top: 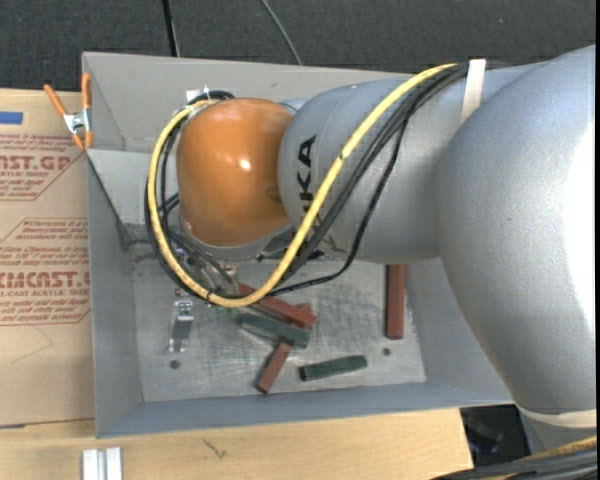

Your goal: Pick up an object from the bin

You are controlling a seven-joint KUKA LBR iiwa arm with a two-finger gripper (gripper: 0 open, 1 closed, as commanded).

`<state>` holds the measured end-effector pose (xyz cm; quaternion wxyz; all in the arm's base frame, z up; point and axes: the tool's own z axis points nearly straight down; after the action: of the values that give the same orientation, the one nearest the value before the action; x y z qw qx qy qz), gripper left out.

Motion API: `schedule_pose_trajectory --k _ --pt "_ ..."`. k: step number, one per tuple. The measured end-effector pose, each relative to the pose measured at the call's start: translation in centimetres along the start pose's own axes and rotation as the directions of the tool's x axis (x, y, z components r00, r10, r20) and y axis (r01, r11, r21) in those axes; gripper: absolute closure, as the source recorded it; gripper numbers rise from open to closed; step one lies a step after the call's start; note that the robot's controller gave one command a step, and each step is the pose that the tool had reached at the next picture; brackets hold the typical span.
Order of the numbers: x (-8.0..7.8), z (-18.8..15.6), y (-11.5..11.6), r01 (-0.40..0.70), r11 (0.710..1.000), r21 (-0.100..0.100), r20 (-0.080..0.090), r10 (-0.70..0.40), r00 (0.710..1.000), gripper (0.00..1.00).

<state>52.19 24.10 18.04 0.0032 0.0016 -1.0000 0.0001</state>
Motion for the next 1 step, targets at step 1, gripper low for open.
schedule_pose_trajectory --k 1 --pt "-0.23 -0.38 -0.12 -0.003 1.000 -0.002 0.007 0.003 1.000 0.00"
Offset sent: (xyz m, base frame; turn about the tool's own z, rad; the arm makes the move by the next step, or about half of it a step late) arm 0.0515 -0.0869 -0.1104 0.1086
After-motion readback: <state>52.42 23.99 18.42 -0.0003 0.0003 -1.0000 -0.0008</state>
